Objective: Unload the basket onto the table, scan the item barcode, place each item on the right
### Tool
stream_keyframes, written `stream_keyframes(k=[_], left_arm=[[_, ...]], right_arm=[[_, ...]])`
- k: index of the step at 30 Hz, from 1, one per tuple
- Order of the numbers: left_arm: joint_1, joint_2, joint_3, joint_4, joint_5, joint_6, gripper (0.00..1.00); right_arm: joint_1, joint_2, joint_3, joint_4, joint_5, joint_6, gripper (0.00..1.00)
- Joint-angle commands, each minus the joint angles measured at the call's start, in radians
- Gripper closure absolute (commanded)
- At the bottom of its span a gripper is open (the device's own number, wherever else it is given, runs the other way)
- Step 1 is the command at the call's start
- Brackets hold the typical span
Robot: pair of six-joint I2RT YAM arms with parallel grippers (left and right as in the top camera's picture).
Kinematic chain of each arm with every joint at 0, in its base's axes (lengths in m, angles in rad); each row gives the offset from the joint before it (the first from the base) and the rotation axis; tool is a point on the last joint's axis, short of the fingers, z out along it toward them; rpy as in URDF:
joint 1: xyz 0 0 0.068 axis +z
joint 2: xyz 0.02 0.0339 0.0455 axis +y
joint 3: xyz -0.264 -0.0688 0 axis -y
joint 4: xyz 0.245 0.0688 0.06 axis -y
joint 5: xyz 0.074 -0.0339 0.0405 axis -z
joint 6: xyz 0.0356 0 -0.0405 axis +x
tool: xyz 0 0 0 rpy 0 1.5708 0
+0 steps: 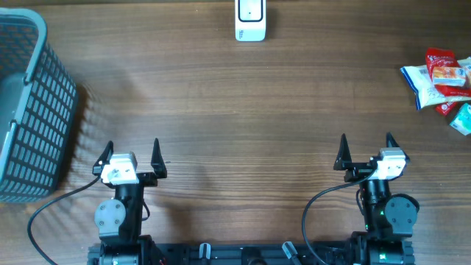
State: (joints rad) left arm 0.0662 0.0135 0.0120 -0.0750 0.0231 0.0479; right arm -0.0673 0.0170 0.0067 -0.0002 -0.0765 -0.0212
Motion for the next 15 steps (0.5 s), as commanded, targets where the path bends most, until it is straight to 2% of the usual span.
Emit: stream_keyframes(k=[1, 15], left_arm=[[-0.005, -0.011, -0.006, -0.004, -0.01, 0.027, 0.0], [-0.005, -0.011, -0.006, -0.003, -0.005, -0.003, 0.0]], right_arm=[[-0.005, -0.013, -0.002, 0.001, 0.017, -0.004, 0.0], [-0.005, -0.013, -0.002, 0.001, 0.017, -0.005, 0.0]])
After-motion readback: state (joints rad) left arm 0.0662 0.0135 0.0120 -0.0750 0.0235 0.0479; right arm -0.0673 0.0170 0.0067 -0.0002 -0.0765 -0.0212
